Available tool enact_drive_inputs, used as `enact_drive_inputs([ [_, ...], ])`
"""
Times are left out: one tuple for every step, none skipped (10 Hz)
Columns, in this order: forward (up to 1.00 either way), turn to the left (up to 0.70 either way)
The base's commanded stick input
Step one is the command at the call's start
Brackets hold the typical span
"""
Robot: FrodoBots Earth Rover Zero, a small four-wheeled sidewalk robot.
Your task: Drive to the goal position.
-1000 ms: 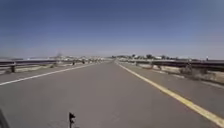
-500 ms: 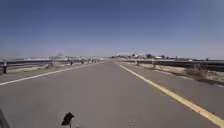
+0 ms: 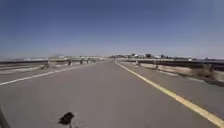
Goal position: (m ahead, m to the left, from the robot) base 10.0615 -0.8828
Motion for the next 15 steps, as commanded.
enact_drive_inputs([
  [1.00,0.00],
  [1.00,0.00],
  [1.00,0.00],
  [1.00,0.00],
  [1.00,0.00],
  [1.00,0.00],
  [1.00,0.00],
  [1.00,0.00],
  [1.00,0.00],
  [1.00,0.00],
  [1.00,0.00],
  [1.00,0.00],
  [1.00,0.00],
  [1.00,0.00],
  [1.00,0.00],
])
